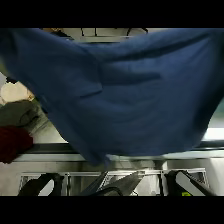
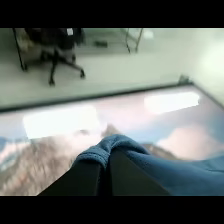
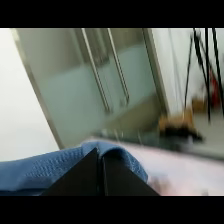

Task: Fold the shirts.

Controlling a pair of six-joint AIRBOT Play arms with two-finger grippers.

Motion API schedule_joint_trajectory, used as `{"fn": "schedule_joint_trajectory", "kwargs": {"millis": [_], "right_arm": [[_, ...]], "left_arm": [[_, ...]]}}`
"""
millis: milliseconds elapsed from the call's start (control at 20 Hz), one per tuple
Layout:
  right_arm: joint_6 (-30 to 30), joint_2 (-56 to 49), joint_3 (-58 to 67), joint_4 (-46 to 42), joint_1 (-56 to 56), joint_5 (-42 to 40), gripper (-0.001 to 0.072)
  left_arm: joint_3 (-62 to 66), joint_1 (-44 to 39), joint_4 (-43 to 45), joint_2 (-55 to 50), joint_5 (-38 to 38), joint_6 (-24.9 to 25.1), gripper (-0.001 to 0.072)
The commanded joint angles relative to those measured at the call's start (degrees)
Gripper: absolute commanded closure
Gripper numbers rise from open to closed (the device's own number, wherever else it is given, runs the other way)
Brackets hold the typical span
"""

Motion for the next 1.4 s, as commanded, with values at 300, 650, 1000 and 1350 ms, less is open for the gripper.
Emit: {"fn": "schedule_joint_trajectory", "kwargs": {"millis": [300, 650, 1000, 1350], "right_arm": [[-2.1, -36.6, -2.8, -13.2, 11.7, -24.5, 0.0693], [-2.6, -35.1, -2.1, -16.2, 8.3, -19.9, 0.0367], [16.6, -19.4, -10.5, -42.9, -7.3, -1.6, 0.0390], [19.6, -14.7, -32.8, -42.8, -16.9, -1.2, 0.0320]], "left_arm": [[-2.8, -0.3, -0.3, -36.6, 8.4, 5.6, 0.0694], [14.9, 2.2, -0.1, -46.6, -8.3, 1.1, 0.0008], [2.1, 13.7, 0.4, -38.3, -34.0, -3.8, 0.0009], [-41.7, 21.0, 6.8, -22.3, -16.4, -2.5, 0.0009]]}}
